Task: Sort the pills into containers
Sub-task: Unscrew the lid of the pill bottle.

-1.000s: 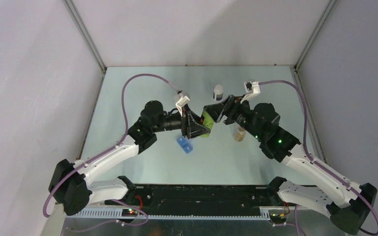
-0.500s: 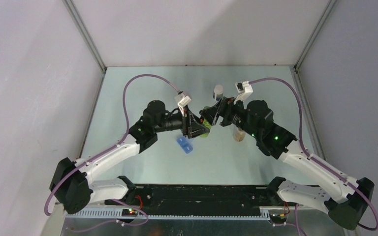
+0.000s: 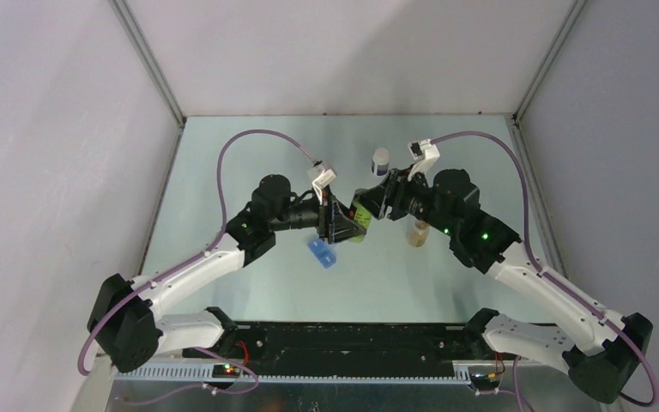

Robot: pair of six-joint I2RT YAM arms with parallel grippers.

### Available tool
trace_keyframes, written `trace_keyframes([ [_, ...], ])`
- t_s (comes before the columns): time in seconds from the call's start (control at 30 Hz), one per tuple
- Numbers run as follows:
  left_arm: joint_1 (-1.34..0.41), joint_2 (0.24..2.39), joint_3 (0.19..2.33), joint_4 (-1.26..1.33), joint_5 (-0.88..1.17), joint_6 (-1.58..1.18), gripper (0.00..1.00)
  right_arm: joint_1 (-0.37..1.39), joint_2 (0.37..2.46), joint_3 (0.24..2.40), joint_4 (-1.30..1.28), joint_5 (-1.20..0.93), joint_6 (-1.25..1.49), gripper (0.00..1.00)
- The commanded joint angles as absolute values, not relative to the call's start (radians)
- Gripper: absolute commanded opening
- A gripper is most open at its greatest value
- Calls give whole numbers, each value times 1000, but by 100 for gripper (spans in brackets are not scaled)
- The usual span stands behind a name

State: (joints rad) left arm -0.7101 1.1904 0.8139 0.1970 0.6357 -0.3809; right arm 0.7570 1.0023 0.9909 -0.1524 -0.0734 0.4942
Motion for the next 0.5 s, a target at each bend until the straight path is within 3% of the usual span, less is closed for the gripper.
trace_keyframes([
  [0.0, -707, 1173, 867, 230, 659, -363, 0, 686, 973, 1029, -135, -337, 396, 36],
  [0.1, -709, 1169, 864, 239, 677, -370, 0, 594, 968, 1015, -106, -638, 345, 36],
  [0.2, -709, 1169, 863, 258, 718, -384, 0, 558, 966, 1015, -81, -809, 307, 35],
  [0.3, -708, 1165, 857, 275, 750, -387, 0, 549, 958, 1015, -90, -972, 241, 25],
  [0.4, -708, 1147, 830, 329, 773, -384, 0, 549, 959, 1015, -103, -1102, 195, 1],
  [0.43, -709, 1135, 818, 338, 776, -373, 0, 549, 958, 1015, -103, -1095, 197, 0],
  [0.47, -709, 1130, 815, 337, 775, -367, 0, 549, 956, 1015, -105, -1070, 206, 5],
])
